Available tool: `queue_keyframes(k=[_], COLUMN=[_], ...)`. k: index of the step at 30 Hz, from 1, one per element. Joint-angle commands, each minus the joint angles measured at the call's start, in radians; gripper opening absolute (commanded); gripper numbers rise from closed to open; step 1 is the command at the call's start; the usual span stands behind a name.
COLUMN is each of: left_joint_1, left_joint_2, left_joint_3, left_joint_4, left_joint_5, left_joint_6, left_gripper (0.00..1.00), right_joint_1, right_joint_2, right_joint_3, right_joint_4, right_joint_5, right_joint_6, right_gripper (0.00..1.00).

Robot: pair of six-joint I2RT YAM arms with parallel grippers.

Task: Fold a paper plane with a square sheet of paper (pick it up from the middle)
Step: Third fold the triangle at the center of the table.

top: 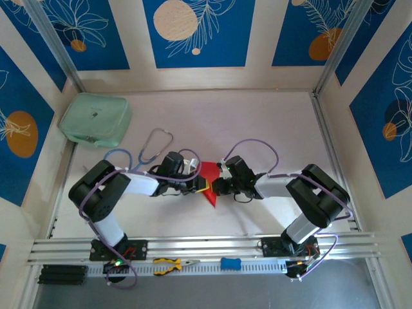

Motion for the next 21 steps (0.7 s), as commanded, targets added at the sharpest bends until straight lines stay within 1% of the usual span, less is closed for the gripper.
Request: queue_keyframes(k=[1, 8, 16, 21], left_joint_1=[-0.008, -0.009, -0.008, -0.008], left_joint_2=[-0.002, -0.051, -0.005, 0.017], left_joint_3=[-0.016, -0.023, -0.023, -0.022], left_joint_4=[0.022, -0.050, -0.028, -0.048], left_joint_5=[-0.021, -0.062, -0.062, -0.079], left_joint_6=[0.000, 0.047, 0.034, 0.050], left_gripper=[0.00, 0.05, 0.05, 0.04], right_joint_1=[-0.010, -0.010, -0.010, -0.009], right_joint_2=[0.025, 0.029, 0.037, 0.036], right_joint_3=[-0.030, -0.030, -0.027, -0.027], right_joint_4=[-0.062, -0.058, -0.052, -0.052], right_joint_5=[0.017, 0.018, 0.014, 0.011], right_joint_6=[-0.003, -0.003, 0.000, 0.000], right_gripper=[0.00, 0.00, 0.00, 0.00])
